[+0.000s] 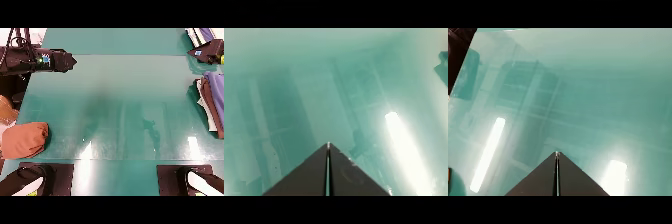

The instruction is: Fold the shirts.

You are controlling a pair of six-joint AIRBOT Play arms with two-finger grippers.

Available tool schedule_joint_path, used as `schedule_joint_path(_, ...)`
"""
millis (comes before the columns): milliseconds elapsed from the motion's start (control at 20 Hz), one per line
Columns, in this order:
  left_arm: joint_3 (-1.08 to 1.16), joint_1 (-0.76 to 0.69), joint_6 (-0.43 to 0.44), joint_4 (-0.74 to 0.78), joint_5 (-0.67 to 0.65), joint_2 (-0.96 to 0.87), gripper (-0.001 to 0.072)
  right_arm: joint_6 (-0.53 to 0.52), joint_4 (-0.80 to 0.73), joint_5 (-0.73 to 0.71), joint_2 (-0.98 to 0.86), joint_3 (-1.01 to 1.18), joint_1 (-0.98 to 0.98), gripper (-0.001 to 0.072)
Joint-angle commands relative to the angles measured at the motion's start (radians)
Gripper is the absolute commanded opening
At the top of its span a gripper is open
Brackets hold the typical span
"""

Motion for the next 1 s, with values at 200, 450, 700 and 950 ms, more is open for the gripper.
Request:
schedule_joint_path(200, 0.0, 0.0, 0.0, 0.0, 0.0, 0.0, 0.0028, 0.0, 0.001, -0.003, 0.001, 0.001, 0.003, 0.0016)
schedule_joint_path(450, 0.0, 0.0, 0.0, 0.0, 0.001, 0.0, 0.0028, 0.0, 0.0, -0.003, 0.0, 0.001, 0.003, 0.0016)
schedule_joint_path(700, 0.002, 0.001, 0.001, 0.025, 0.102, 0.004, 0.0027, 0.0, 0.0, 0.003, 0.0, 0.001, 0.003, 0.0015)
schedule_joint_path(950, -0.012, 0.095, 0.0, 0.348, -0.338, 0.123, 0.0027, 0.0, -0.002, 0.009, 0.0, 0.001, 0.003, 0.0015)
